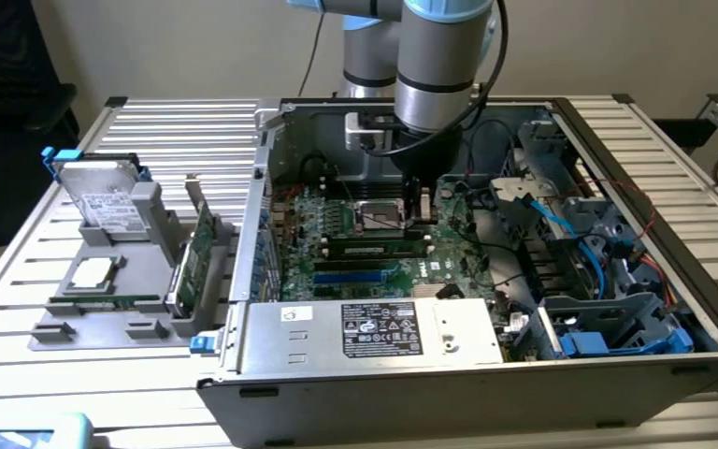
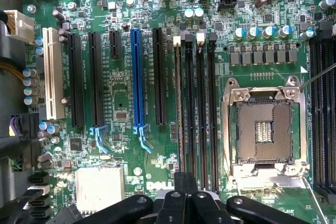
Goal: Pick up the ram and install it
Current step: 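Press down the ram until it locks into place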
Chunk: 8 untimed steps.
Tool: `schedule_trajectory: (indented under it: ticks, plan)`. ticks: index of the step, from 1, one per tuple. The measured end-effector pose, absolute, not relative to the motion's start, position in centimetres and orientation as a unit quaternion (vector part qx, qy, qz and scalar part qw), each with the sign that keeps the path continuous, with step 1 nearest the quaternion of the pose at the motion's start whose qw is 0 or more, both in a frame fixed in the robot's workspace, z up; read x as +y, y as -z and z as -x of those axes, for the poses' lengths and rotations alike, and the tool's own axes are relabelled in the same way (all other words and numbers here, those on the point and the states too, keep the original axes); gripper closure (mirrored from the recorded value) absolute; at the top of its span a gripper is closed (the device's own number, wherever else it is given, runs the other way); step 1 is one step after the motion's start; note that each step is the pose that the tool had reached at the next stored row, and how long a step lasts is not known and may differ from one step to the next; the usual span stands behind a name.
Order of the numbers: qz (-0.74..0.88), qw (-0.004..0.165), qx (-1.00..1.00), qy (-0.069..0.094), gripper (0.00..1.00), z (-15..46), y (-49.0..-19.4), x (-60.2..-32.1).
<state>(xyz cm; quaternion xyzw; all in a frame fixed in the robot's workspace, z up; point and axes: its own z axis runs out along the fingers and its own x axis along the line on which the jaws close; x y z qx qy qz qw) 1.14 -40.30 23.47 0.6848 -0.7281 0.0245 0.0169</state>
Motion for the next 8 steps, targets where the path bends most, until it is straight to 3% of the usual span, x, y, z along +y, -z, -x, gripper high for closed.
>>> schedule_trajectory:
  ticks: [8]
  plan:
    - [-0.689, 0.017, -0.724, -0.025, 0.89, -1.14, -23.35, -40.3]
